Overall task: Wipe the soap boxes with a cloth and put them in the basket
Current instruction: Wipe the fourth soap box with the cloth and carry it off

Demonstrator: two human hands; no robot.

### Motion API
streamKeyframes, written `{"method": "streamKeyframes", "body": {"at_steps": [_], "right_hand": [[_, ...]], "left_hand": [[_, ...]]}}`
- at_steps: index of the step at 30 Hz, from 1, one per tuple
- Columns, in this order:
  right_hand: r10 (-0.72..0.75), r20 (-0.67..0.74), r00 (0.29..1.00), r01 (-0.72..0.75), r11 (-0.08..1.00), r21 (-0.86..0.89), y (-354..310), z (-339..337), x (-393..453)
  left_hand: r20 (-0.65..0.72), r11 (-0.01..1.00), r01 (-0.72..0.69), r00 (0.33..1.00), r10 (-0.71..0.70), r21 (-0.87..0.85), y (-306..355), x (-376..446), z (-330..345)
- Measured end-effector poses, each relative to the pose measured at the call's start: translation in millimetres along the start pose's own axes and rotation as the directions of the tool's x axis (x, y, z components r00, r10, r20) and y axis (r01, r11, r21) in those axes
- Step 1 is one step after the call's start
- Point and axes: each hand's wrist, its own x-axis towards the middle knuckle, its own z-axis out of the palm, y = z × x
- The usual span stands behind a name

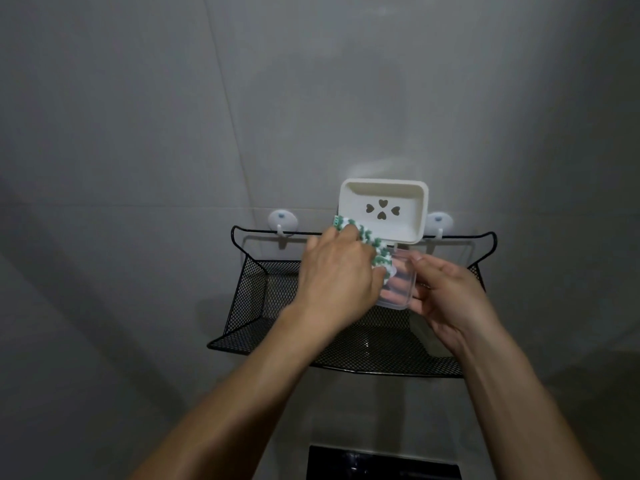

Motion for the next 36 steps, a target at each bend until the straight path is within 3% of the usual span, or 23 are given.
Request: {"method": "streamKeyframes", "body": {"at_steps": [10, 13, 17, 26, 36], "right_hand": [[0.012, 0.033, 0.999, -0.011, 1.000, -0.006, -2, 4, 0], [0.025, 0.054, 0.998, -0.026, 1.000, 0.017, -6, 2, 0], [0.012, 0.049, 0.999, -0.011, 1.000, -0.029, -10, 0, 1], [0.012, 0.062, 0.998, -0.012, 1.000, 0.002, -7, 9, 3], [0.040, 0.073, 0.997, -0.039, 0.999, -0.019, -8, 6, 3]], "left_hand": [[0.191, 0.968, -0.028, 0.979, 0.077, -0.249, 11, 5, 1], [0.280, 0.936, 0.028, 0.957, 0.076, -0.351, 4, 8, -6], [0.388, 0.932, 0.008, 0.910, 0.143, -0.362, 0, 7, -11], [0.334, 0.970, 0.016, 0.940, 0.068, -0.244, 2, 2, -5], [0.397, 0.925, 0.029, 0.908, 0.135, -0.379, -8, 6, -13]]}}
